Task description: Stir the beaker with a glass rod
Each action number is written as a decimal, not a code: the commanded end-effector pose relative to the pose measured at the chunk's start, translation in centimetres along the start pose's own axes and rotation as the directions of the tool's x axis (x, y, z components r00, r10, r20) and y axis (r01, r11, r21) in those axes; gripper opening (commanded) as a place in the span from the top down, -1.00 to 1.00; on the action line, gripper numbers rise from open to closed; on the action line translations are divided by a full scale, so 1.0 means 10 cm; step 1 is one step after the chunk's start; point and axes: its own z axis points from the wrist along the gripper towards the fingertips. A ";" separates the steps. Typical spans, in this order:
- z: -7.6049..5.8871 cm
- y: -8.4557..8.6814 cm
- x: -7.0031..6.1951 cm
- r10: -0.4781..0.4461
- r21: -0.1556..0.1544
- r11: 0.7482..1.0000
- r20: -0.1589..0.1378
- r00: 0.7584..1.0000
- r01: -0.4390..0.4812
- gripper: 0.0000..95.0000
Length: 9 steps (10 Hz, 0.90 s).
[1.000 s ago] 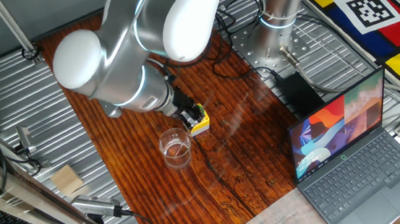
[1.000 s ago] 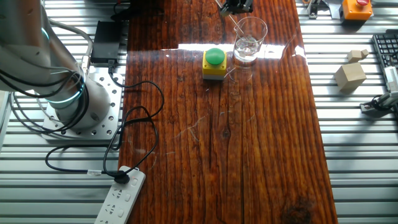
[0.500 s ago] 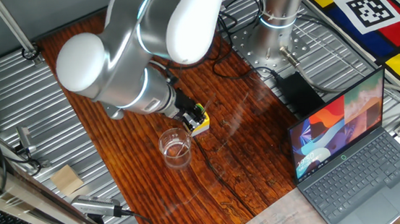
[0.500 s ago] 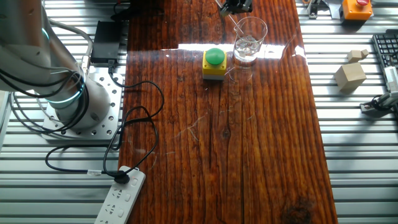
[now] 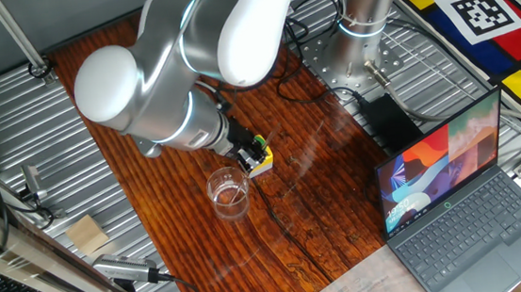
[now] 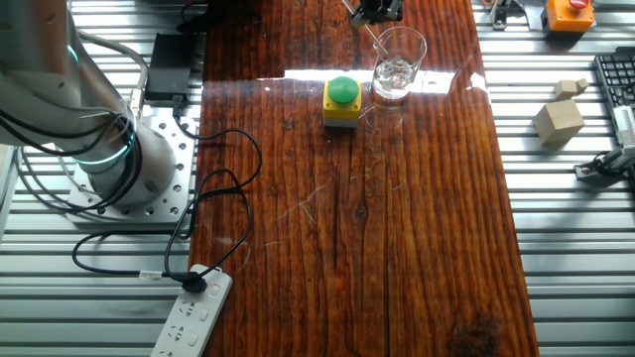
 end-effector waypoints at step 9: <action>0.06 -0.02 -0.04 -0.007 -0.001 1.000 0.012 1.000 0.007 1.00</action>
